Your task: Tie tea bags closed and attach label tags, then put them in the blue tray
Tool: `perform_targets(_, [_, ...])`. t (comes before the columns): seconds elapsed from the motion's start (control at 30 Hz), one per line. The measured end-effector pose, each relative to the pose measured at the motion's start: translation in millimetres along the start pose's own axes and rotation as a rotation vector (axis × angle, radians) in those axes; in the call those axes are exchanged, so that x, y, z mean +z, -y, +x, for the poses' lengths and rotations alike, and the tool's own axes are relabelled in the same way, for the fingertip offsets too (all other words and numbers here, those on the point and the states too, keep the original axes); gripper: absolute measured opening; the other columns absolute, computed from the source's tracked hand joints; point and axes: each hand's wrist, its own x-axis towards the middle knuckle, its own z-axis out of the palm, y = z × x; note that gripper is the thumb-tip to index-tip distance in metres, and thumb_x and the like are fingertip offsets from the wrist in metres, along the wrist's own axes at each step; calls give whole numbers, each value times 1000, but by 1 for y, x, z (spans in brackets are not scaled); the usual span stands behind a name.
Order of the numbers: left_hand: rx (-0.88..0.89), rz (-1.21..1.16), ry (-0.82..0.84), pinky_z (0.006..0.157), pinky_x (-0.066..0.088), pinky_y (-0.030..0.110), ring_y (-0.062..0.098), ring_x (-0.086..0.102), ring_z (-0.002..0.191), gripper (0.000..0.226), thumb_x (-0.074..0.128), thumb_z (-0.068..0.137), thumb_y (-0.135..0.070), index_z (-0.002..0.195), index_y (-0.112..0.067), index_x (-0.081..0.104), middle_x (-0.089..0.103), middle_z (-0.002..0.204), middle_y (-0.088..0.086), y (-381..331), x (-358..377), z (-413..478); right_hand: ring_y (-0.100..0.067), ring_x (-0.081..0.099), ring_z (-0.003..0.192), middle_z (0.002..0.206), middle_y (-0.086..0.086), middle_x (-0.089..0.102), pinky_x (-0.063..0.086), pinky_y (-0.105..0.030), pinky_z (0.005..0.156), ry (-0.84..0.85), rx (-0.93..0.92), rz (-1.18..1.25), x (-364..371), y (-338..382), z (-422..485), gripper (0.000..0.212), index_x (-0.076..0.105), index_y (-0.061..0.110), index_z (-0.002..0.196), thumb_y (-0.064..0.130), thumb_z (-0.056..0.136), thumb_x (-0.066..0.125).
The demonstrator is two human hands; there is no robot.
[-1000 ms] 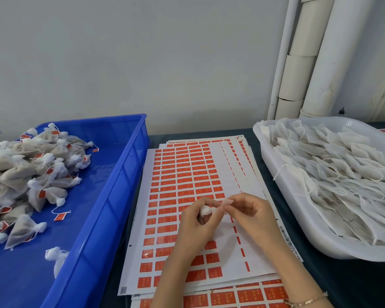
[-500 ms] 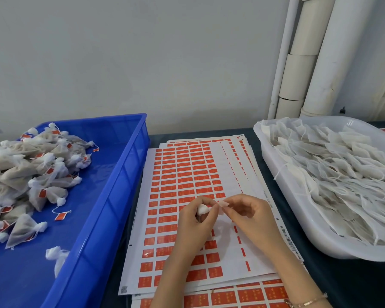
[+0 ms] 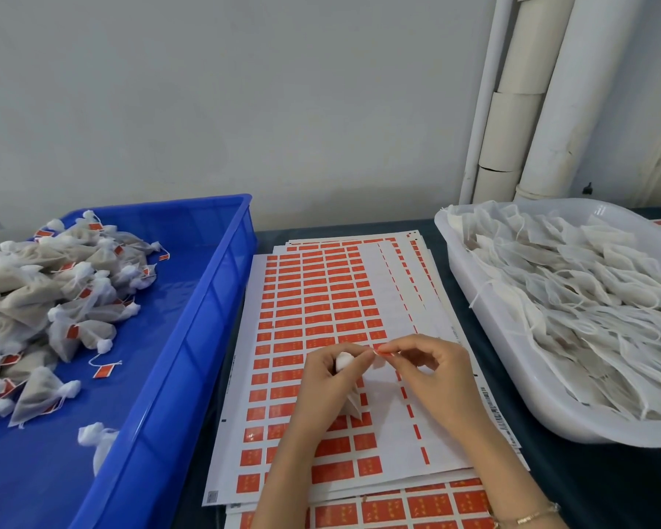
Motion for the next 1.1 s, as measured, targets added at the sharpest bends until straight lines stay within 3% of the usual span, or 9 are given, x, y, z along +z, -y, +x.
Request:
perform_targets(0.2, [-83, -6, -5, 53, 47, 11, 3, 61, 59, 10, 67, 87, -25, 79, -24, 72, 64, 59, -13, 1, -3, 1, 5, 64, 93, 88, 33, 68, 48, -5, 74, 24, 12, 56, -3, 2, 1, 19, 68, 46, 85, 29, 77, 69])
perform_targets(0.3, [-92, -16, -6, 54, 46, 11, 3, 60, 57, 11, 67, 87, -24, 78, -21, 72, 63, 57, -11, 1, -3, 1, 3, 65, 94, 87, 30, 69, 49, -6, 75, 50, 10, 62, -4, 1, 1, 23, 70, 45, 86, 23, 79, 71])
perform_targets(0.5, [-118, -30, -17, 53, 46, 14, 4, 57, 53, 13, 67, 88, -23, 77, -18, 72, 60, 55, -8, 1, -4, 2, -1, 67, 80, 88, 30, 69, 50, -8, 71, 97, -3, 80, -3, 4, 1, 19, 70, 45, 87, 30, 76, 67])
perform_targets(0.67, [-129, -43, -21, 53, 46, 15, 4, 53, 50, 16, 66, 88, -19, 73, -15, 71, 58, 52, -7, 1, -5, 4, -1, 67, 75, 84, 36, 66, 50, -7, 67, 116, -54, 37, -2, 3, -1, 29, 68, 47, 88, 20, 79, 69])
perform_targets(0.8, [-125, -39, -29, 54, 46, 16, 5, 53, 51, 16, 66, 88, -19, 73, -15, 71, 57, 52, -6, 2, -4, 4, 9, 64, 84, 84, 39, 61, 48, -4, 72, 108, -102, -49, 1, -1, -3, 34, 69, 39, 93, 8, 79, 73])
perform_targets(0.9, [-118, -40, -30, 55, 46, 15, 4, 53, 51, 16, 66, 89, -20, 75, -14, 71, 57, 52, -7, 3, -4, 4, 16, 60, 91, 91, 39, 58, 45, 0, 76, 90, -138, -90, 1, -1, -3, 32, 68, 37, 96, 10, 78, 72])
perform_targets(1.1, [-80, -20, -59, 57, 46, 12, 4, 58, 60, 10, 66, 88, -25, 81, -23, 72, 62, 58, -13, 5, -2, 4, 14, 58, 100, 102, 34, 59, 45, -2, 80, 86, -110, -110, 2, -4, -3, 37, 67, 39, 102, 8, 83, 71])
